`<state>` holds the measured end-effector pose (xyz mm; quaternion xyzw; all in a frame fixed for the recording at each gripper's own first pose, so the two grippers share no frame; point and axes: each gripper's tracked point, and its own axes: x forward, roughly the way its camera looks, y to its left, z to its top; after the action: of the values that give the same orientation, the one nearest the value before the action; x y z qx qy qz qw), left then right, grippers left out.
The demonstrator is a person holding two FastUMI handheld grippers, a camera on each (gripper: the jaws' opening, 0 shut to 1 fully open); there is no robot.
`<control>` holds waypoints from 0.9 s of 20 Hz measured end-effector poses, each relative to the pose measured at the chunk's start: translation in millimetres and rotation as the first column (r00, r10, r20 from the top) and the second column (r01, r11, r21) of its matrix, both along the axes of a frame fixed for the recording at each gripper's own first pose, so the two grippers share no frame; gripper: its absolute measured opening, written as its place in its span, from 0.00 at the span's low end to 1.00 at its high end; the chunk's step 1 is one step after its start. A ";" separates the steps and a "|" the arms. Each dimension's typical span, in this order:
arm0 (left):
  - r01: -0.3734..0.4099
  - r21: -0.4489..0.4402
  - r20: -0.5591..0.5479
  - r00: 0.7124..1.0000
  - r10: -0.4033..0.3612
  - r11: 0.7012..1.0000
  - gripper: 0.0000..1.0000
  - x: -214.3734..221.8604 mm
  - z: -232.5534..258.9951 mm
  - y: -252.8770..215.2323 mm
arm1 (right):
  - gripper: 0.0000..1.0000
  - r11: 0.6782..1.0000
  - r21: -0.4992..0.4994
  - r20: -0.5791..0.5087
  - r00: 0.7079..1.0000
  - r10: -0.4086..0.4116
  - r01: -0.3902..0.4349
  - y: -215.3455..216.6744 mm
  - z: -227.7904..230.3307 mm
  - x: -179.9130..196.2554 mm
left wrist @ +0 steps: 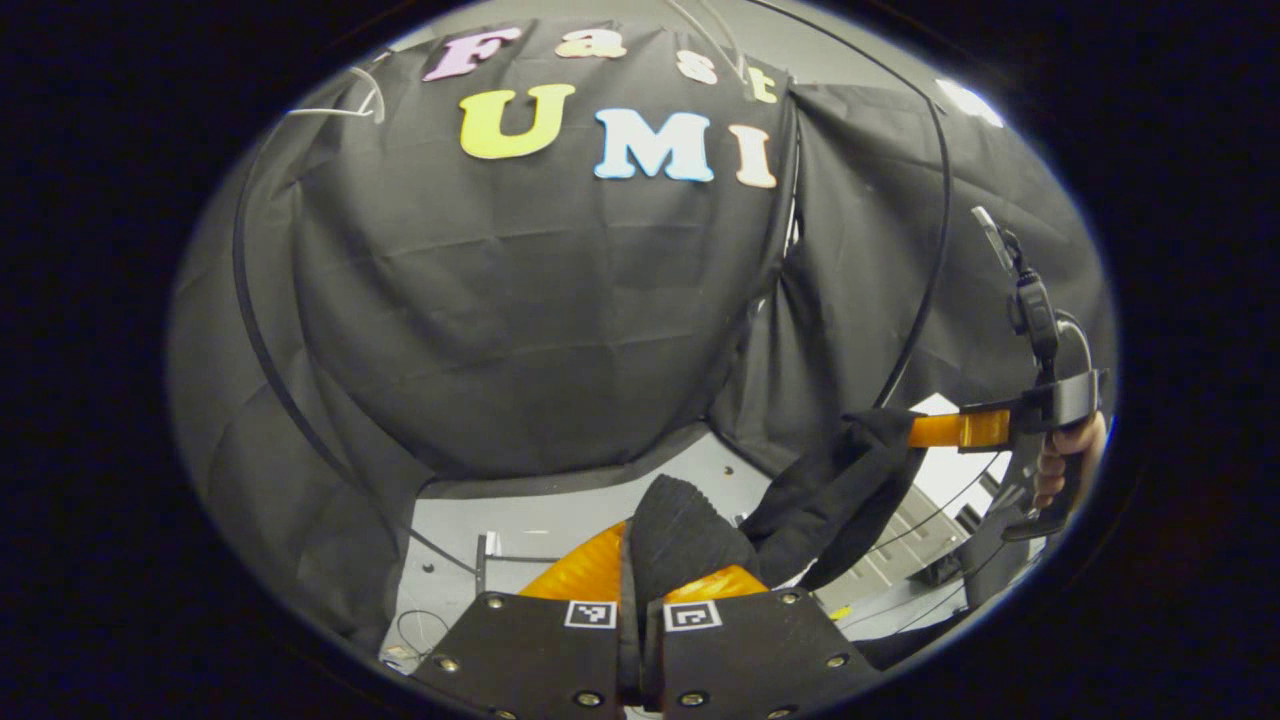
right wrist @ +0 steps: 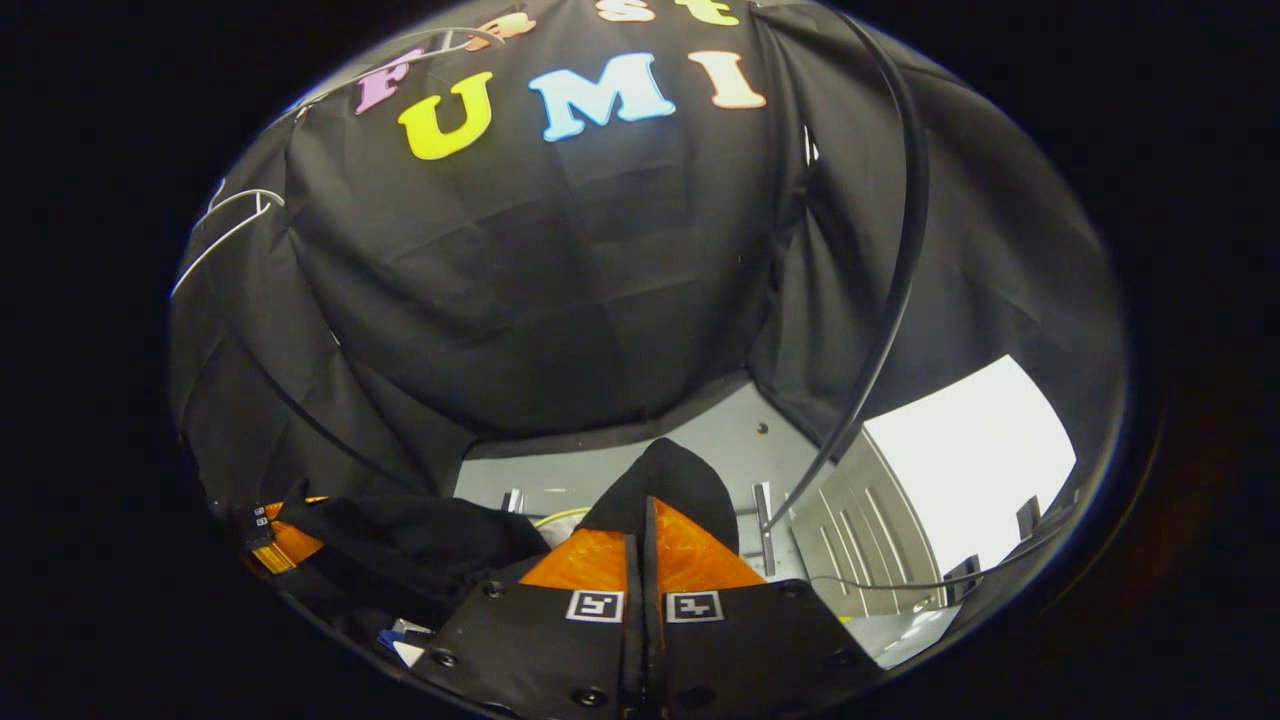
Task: Grasp the clothes on the hanger with both hands and then place them into the laundry hamper below.
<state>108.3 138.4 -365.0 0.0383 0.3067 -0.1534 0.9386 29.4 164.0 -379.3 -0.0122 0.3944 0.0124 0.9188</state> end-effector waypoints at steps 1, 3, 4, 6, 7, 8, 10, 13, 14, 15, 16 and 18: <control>-0.002 0.005 -0.013 1.000 0.003 1.000 0.02 -5.0 -11.8 1.6 | 0.02 1.000 -0.007 -0.022 1.000 -0.005 0.005 -1.6 -12.1 -5.1; -0.025 -0.014 -0.047 0.999 0.024 1.000 0.02 -9.2 -30.5 1.9 | 0.02 1.000 -0.024 -0.067 0.998 -0.004 0.003 -3.9 -27.0 -14.1; -0.038 -0.022 -0.062 0.997 0.036 0.999 0.02 -9.8 -36.6 2.3 | 0.00 1.000 -0.030 -0.088 0.996 0.000 -0.003 -4.3 -33.2 -16.2; -0.050 -0.012 -0.084 0.995 0.049 0.999 0.03 -7.2 -50.1 7.4 | 0.00 0.999 -0.042 -0.116 0.993 0.011 -0.016 -5.1 -44.5 -18.5; -0.044 0.004 -0.087 0.995 0.044 0.999 0.03 -3.4 -58.0 6.3 | 0.00 0.999 -0.048 -0.130 0.991 0.016 -0.022 -5.2 -50.2 -19.1; -0.041 0.016 -0.091 0.995 0.043 0.999 0.04 -1.0 -63.5 5.6 | 0.00 0.998 -0.049 -0.146 0.989 0.019 -0.027 -4.6 -53.7 -20.1; -0.049 0.012 -0.107 0.993 0.050 0.999 0.04 -4.0 -72.1 3.4 | 0.05 0.999 -0.041 -0.170 0.985 0.020 -0.027 -2.1 -60.2 -21.4; -0.077 0.011 -0.130 0.988 0.078 0.997 0.04 -8.4 -77.8 8.0 | 0.03 0.999 -0.042 -0.193 0.981 0.019 -0.028 -2.6 -68.4 -28.3; -0.084 0.011 -0.135 0.987 0.084 0.996 0.04 -8.9 -78.6 9.6 | 0.03 0.999 -0.038 -0.194 0.981 0.022 -0.030 -0.9 -69.7 -28.1; -0.087 0.010 -0.139 0.986 0.088 0.996 0.04 -11.6 -79.9 11.2 | 0.06 0.999 -0.034 -0.198 0.980 0.026 -0.033 0.2 -70.3 -28.3; -0.090 0.011 -0.146 0.985 0.090 0.996 0.04 -12.1 -82.0 12.1 | 0.06 0.999 -0.034 -0.201 0.979 0.028 -0.035 0.9 -69.6 -27.8; -0.094 0.024 -0.162 0.982 0.097 0.995 0.05 -16.3 -87.7 14.3 | 0.05 0.999 -0.024 -0.182 0.983 0.030 -0.035 2.1 -65.3 -23.3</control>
<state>92.0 152.6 -452.7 0.0184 0.3851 -0.1084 0.9163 6.1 166.0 -444.6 -0.0299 0.4764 0.0233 0.8784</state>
